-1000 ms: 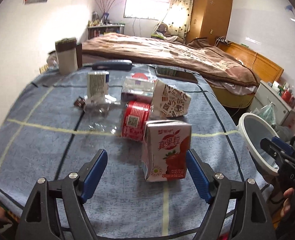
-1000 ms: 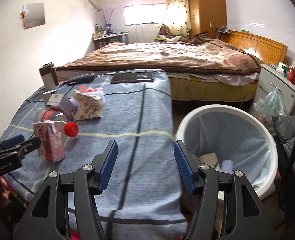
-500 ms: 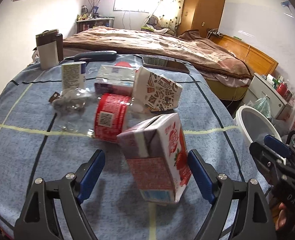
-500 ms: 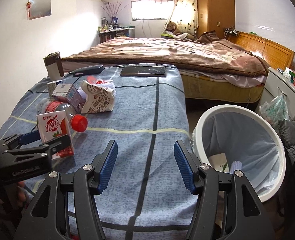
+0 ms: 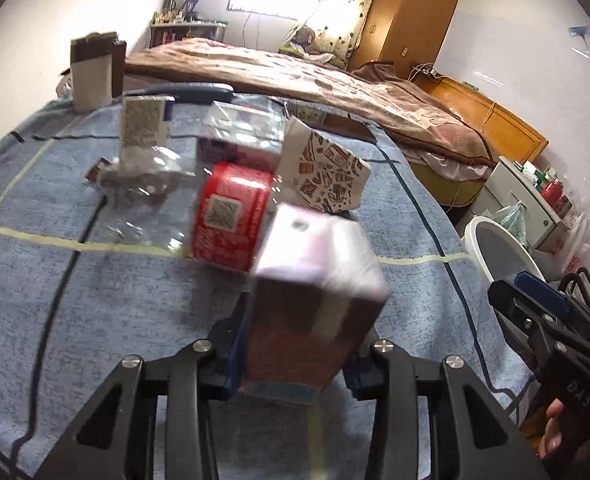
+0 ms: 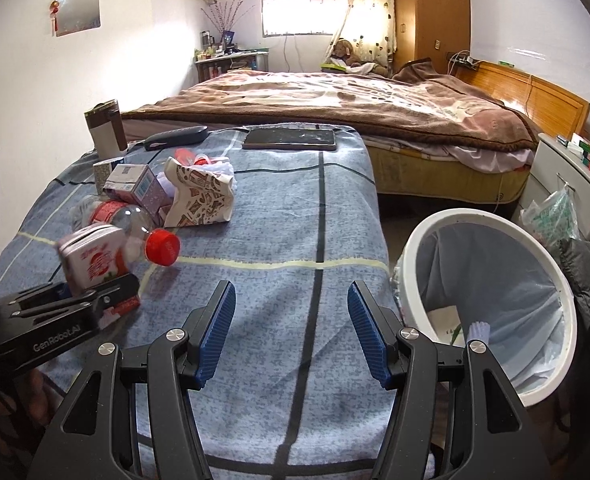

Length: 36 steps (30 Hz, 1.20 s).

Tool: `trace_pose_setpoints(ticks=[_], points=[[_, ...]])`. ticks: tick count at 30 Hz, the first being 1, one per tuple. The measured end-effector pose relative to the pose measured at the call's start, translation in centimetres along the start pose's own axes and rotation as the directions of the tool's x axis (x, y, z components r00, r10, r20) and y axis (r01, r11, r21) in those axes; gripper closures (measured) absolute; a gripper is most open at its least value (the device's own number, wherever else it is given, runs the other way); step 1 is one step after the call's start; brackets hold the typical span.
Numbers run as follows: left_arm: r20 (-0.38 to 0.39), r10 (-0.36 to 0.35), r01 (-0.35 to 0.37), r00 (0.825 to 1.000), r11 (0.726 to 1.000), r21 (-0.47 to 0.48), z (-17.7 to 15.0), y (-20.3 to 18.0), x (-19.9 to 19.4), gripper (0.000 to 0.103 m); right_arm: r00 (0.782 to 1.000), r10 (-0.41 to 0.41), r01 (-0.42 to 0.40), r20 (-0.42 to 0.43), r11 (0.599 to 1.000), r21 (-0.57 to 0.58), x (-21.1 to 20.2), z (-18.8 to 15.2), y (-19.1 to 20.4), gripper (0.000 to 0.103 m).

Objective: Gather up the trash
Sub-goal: 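Grasp the pink juice carton with the left tool while the right tool grasps the clear bottle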

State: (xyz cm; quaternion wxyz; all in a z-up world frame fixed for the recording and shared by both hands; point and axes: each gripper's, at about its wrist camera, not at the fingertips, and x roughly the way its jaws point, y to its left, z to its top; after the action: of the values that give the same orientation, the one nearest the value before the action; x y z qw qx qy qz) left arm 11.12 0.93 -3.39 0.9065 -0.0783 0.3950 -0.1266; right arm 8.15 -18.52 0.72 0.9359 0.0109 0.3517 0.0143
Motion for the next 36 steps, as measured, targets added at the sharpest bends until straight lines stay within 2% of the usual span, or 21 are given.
trace_pose_setpoints(ticks=[7,16,20,23,28,30,32,36], points=[[0.028,0.023,-0.023,0.999,1.0,-0.012,-0.1,1.9,-2.1,0.067,0.999,0.042,-0.042,-0.003,0.998,-0.041,0.5,0.5,1.7,0.043],[0.039,0.083,-0.08,0.996,0.994,-0.077,-0.7,5.7,-3.6,0.067,0.988,0.149,-0.151,-0.024,0.979,-0.134,2.4,1.7,4.9,0.043],[0.04,0.089,-0.085,0.995,0.992,-0.097,-0.8,6.9,-4.0,0.067,0.965,0.256,-0.261,-0.055,0.957,-0.129,3.4,2.6,5.8,0.043],[0.044,0.096,-0.092,0.994,0.991,-0.1,-0.8,7.5,-4.4,0.067,0.937,0.34,-0.348,-0.079,0.926,-0.147,4.1,3.3,7.1,0.043],[0.039,0.112,-0.107,0.993,0.987,-0.118,-0.9,8.8,-4.7,0.067,0.929,0.357,-0.369,-0.092,0.9,-0.234,5.1,4.1,9.5,0.04],[0.037,0.114,-0.108,0.993,0.986,-0.124,-1.0,9.2,-4.8,0.067,0.915,0.389,-0.404,-0.107,0.884,-0.235,5.6,4.5,9.8,0.04],[0.033,0.117,-0.111,0.993,0.985,-0.133,-1.1,9.7,-4.8,0.067,0.89,0.434,-0.456,-0.141,0.857,-0.241,6.0,4.7,10.3,0.04],[0.036,0.115,-0.108,0.993,0.984,-0.141,-1.0,10.3,-5.0,0.067,0.888,0.426,-0.458,-0.171,0.847,-0.27,6.2,4.6,11.2,0.034]])
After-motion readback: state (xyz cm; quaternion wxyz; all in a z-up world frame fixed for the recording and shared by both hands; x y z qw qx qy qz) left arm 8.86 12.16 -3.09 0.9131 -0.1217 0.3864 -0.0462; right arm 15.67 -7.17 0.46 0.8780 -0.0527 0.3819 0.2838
